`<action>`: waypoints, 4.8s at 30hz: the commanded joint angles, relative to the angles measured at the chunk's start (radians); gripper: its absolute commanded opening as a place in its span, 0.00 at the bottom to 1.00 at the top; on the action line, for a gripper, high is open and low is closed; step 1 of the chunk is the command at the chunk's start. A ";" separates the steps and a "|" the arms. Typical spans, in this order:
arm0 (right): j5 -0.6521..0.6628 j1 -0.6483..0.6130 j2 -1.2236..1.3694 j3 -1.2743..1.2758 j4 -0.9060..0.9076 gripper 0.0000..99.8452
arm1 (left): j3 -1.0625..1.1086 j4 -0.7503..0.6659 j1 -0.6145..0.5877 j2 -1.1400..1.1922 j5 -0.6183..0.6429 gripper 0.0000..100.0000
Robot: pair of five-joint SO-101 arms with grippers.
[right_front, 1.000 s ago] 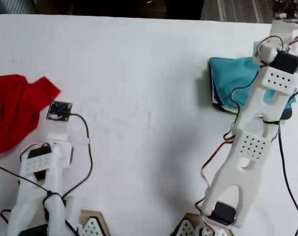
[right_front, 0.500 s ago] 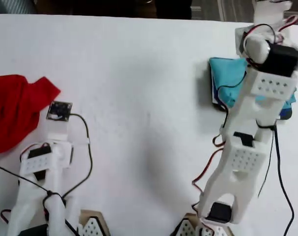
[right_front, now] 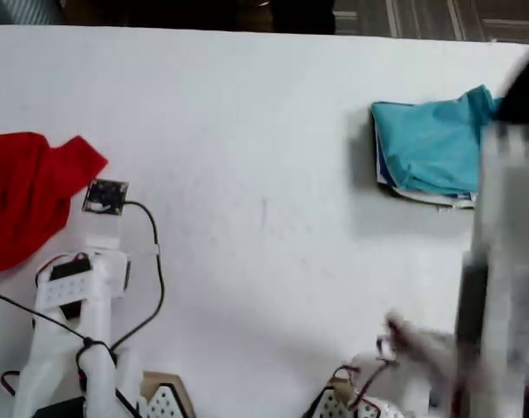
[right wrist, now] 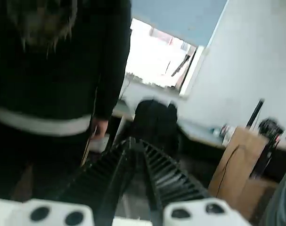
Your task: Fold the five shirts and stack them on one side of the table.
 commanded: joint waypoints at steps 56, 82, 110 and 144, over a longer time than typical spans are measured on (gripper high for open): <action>-0.114 -0.440 -1.075 3.334 -1.552 0.02 | -0.364 0.224 -0.311 -0.012 0.002 0.06; -0.112 -0.510 -1.075 3.334 -1.554 0.02 | -2.609 1.105 -0.414 1.540 0.104 0.21; -0.112 -0.552 -1.075 3.334 -1.554 0.02 | -2.812 1.034 -0.396 1.807 -0.068 0.03; -0.123 -0.456 -1.082 3.325 -1.560 0.02 | -1.518 1.103 0.741 0.457 0.133 0.03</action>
